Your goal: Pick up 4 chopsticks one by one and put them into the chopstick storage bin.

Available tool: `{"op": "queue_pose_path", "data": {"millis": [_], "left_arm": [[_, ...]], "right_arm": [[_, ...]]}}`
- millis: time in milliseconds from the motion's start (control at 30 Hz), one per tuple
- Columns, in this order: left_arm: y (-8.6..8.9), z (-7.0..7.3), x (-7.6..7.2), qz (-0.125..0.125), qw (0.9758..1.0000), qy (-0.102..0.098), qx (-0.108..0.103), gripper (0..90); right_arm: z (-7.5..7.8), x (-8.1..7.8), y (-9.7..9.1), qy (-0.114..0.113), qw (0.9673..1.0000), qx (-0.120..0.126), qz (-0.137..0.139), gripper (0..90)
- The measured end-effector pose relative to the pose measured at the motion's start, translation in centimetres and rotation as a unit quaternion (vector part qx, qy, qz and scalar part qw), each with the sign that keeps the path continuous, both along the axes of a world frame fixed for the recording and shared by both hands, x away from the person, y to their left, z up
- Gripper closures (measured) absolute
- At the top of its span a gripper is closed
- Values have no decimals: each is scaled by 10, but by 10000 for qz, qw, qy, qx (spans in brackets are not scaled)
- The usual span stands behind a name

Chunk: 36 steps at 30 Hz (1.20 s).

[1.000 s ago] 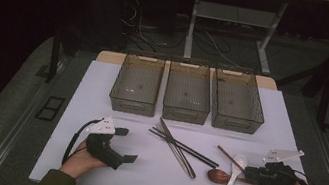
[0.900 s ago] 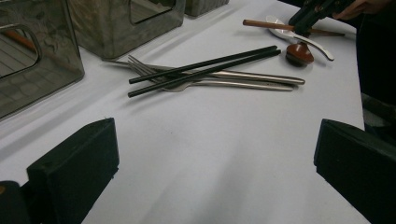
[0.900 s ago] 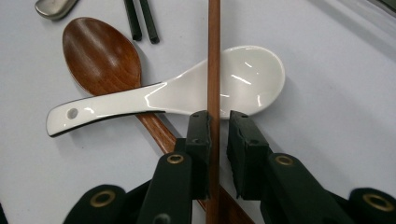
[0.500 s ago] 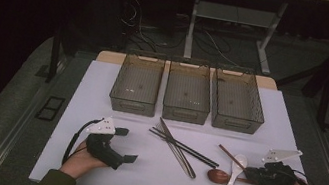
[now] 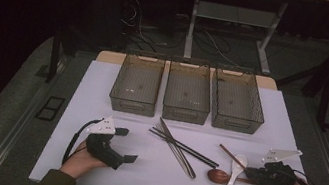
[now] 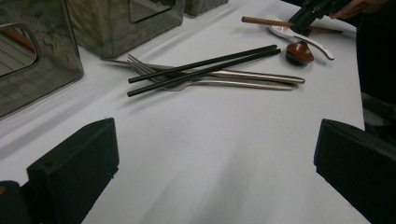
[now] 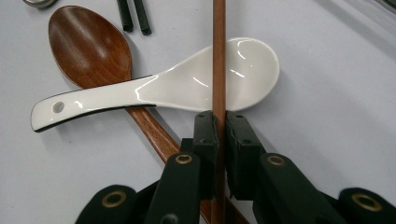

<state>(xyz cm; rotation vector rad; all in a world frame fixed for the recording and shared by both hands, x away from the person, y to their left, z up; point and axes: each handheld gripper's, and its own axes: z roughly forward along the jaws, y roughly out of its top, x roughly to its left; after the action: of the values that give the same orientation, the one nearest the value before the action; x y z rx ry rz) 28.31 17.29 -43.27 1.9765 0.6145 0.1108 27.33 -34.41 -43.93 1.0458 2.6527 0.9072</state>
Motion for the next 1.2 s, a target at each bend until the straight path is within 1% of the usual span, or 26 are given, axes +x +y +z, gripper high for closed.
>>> {"op": "queue_pose_path", "data": {"millis": [233, 533, 833, 1000, 1167, 1200], "left_arm": [[0, 0, 0, -1, 10000, 4, -1, 0], [0, 0, 0, -4, 10000, 0, -3, 0], [0, 0, 0, 9, 10000, 6, 3, 0], [0, 0, 0, 8, 10000, 3, 6, 0], [0, 0, 0, 31, 10000, 5, -6, 0], [0, 0, 0, 32, 10000, -23, 3, 0]], "right_arm": [[2, 0, -1, 23, 10000, 61, -42, 826], [5, 0, -2, -72, 9999, 145, -29, 827], [12, 3, -3, -140, 9993, 330, -121, 827], [16, 6, -2, -232, 9988, 428, -101, 826], [21, 8, -2, -252, 9980, 540, -191, 827], [22, 8, -1, -281, 9979, 556, -196, 827]]}}
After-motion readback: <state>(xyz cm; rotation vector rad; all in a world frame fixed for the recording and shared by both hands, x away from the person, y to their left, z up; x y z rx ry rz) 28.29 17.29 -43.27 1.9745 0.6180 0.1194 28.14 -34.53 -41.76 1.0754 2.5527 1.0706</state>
